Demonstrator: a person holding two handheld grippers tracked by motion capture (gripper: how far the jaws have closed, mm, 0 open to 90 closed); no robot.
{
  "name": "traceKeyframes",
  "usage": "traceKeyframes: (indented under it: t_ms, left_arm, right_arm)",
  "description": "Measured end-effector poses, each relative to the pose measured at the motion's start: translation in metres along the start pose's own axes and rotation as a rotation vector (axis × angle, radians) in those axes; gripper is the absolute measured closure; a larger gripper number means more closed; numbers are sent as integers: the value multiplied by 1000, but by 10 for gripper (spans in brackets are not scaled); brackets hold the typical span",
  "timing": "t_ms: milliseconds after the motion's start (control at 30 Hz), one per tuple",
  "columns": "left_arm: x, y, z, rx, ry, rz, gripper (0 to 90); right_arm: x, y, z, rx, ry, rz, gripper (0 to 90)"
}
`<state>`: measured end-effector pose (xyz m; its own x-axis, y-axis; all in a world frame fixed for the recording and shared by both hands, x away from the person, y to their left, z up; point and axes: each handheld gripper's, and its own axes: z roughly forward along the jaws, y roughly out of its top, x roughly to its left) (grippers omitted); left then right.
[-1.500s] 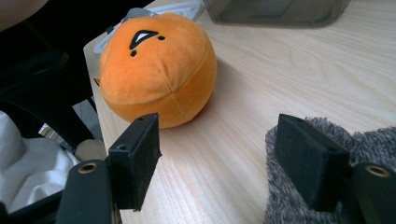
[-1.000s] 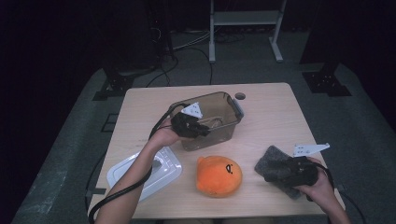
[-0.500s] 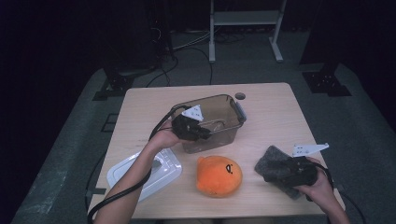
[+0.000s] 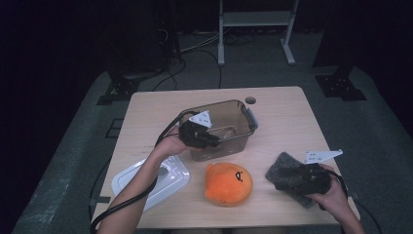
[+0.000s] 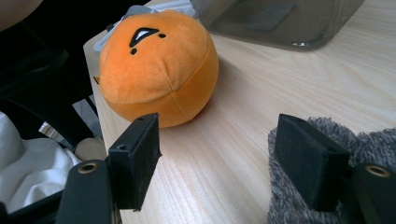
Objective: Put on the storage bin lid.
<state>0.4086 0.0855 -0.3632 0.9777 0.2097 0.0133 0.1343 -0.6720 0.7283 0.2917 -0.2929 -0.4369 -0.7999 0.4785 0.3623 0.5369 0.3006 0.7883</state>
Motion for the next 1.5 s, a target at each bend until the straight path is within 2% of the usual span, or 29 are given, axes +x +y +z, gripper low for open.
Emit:
traceKeyframes:
  t_ms: [200, 567, 867, 1167, 1300, 1500]
  left_arm:
    - [0, 0, 0, -7, -7, -6, 783]
    - [-3, 6, -10, -61, 2, 11, 631]
    - [-14, 12, -20, -108, 9, 34, 531]
    - [-34, 16, -25, -134, -22, 82, 421]
    - [-43, 17, -24, -154, -64, 98, 384]
    - [-52, 16, -21, -150, -86, 119, 339]
  right_arm:
    - [0, 0, 0, 1, 1, 0, 301]
    - [0, 0, 0, 1, 1, -1, 301]
    - [-1, -1, -1, -5, -4, 8, 301]
    - [-1, -1, -3, -9, -4, 10, 300]
    - [-1, -1, -3, -11, -5, 11, 300]
    - [0, -1, -3, -9, -4, 9, 300]
